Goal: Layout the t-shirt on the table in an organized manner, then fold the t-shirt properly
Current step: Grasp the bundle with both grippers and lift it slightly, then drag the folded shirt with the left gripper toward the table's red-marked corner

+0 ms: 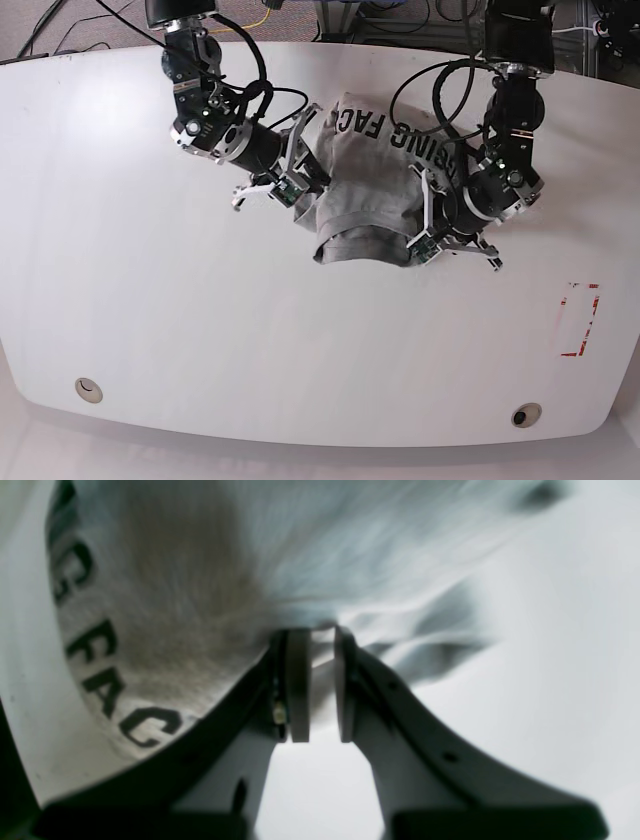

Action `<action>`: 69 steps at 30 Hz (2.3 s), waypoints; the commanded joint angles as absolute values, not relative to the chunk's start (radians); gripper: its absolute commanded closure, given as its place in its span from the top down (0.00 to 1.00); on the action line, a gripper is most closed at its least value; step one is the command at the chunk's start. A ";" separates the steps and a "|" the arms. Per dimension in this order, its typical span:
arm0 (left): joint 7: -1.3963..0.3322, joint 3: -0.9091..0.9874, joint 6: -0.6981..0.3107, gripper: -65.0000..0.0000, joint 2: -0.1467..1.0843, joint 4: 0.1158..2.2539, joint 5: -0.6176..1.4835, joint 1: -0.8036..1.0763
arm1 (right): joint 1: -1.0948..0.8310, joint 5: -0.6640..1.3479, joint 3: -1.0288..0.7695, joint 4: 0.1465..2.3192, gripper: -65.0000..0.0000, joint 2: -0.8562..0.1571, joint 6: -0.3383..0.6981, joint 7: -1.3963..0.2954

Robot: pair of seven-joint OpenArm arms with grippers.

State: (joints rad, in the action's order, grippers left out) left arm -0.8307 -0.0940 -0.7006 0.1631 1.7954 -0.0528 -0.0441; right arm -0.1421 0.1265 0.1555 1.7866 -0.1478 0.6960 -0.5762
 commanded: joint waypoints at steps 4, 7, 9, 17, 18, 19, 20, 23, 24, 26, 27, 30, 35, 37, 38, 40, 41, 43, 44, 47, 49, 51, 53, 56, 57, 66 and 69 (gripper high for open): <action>-0.812 -0.068 -0.698 0.00 0.171 1.894 -0.048 -0.062 | -0.134 0.134 0.137 1.899 0.11 -0.162 0.698 -0.552; -0.786 -0.039 -0.698 0.00 0.156 1.916 -0.048 -0.062 | -0.139 0.137 0.101 1.937 0.11 -0.166 0.698 -0.552; -0.763 -0.047 -0.698 0.00 0.136 1.917 -0.050 -0.062 | -0.142 0.137 0.081 1.952 0.12 -0.166 0.698 -0.552; -0.664 -0.213 -0.698 0.00 0.122 1.900 -0.127 -0.059 | -0.145 0.139 -0.008 1.966 0.12 -0.166 0.698 -0.552; -0.651 -0.232 -0.698 0.00 0.120 1.894 -0.134 -0.058 | -0.145 0.139 -0.016 1.966 0.12 -0.166 0.698 -0.552; -0.636 -0.254 -0.698 0.00 0.120 1.886 -0.142 -0.058 | -0.145 0.139 -0.025 1.966 0.12 -0.166 0.698 -0.552; -0.624 -0.274 -0.698 0.00 0.119 1.874 -0.150 -0.058 | -0.145 0.139 -0.035 1.966 0.12 -0.166 0.698 -0.552; -0.602 -0.315 -0.698 0.00 0.107 1.840 -0.165 -0.056 | -0.151 0.139 -0.058 1.966 0.12 -0.166 0.698 -0.552; -0.595 -0.326 -0.698 0.00 0.099 1.825 -0.173 -0.054 | -0.154 0.139 -0.070 1.966 0.12 -0.166 0.698 -0.552; -0.576 -0.331 -0.684 0.00 0.087 1.804 -0.188 -0.042 | -0.159 0.139 -0.085 1.966 0.12 -0.166 0.698 -0.552; -0.559 -0.331 -0.671 0.00 0.081 1.790 -0.200 -0.036 | -0.162 0.140 -0.096 1.966 0.12 -0.166 0.698 -0.550; -0.512 -0.334 -0.650 0.00 0.073 1.742 -0.234 -0.028 | -0.163 0.140 -0.116 1.966 0.12 -0.166 0.698 -0.550; -0.437 -0.332 -0.638 0.00 0.074 1.627 -0.251 -0.016 | -0.171 0.140 -0.125 1.966 0.11 -0.166 0.698 -0.550; -0.410 -0.332 -0.638 0.00 0.074 1.555 -0.251 -0.016 | -0.180 0.140 -0.134 1.966 0.11 -0.168 0.698 -0.550; -0.400 -0.332 -0.638 0.00 0.074 1.526 -0.251 -0.018 | -0.182 0.140 -0.139 1.966 0.11 -0.168 0.698 -0.550; -0.374 -0.329 -0.638 0.00 0.077 1.457 -0.249 -0.019 | -0.183 0.142 -0.148 1.966 0.11 -0.165 0.698 -0.550; -0.366 -0.329 -0.638 0.00 0.079 1.435 -0.249 -0.019 | -0.183 0.142 -0.151 1.966 0.11 -0.165 0.698 -0.550; -0.344 -0.312 -0.638 0.00 0.082 1.399 -0.249 -0.016 | -0.185 0.142 -0.153 1.966 0.11 -0.165 0.698 -0.550; -0.338 -0.295 -0.638 0.00 0.088 1.383 -0.249 -0.015 | -0.185 0.142 -0.157 1.966 0.11 -0.165 0.698 -0.550; -0.326 -0.236 -0.641 0.00 0.119 1.374 -0.249 -0.012 | -0.186 0.142 -0.176 1.966 0.11 -0.159 0.698 -0.550; -0.325 -0.202 -0.644 0.00 0.137 1.374 -0.248 -0.002 | -0.188 0.142 -0.186 1.966 0.11 -0.147 0.698 -0.550; -0.325 -0.171 -0.645 0.00 0.160 1.380 -0.246 0.007 | -0.188 0.142 -0.205 1.966 0.11 -0.136 0.698 -0.550; -0.325 -0.142 -0.645 0.00 0.186 1.382 -0.246 0.012 | -0.189 0.142 -0.219 1.966 0.11 -0.130 0.698 -0.550; -0.325 -0.099 -0.647 0.00 0.229 1.382 -0.245 0.012 | -0.205 0.142 -0.225 1.966 0.11 -0.130 0.698 -0.550; -0.325 -0.073 -0.647 0.00 0.249 1.382 -0.243 0.012 | -0.211 0.142 -0.225 1.968 0.11 -0.131 0.698 -0.550; -0.325 0.085 -0.698 0.00 0.326 1.399 -0.243 -0.002 | -0.223 0.142 -0.217 1.974 0.11 -0.130 0.698 -0.550; -0.325 0.137 -0.698 0.00 0.328 1.429 -0.243 -0.010 | -0.229 0.142 -0.217 1.974 0.11 -0.130 0.698 -0.550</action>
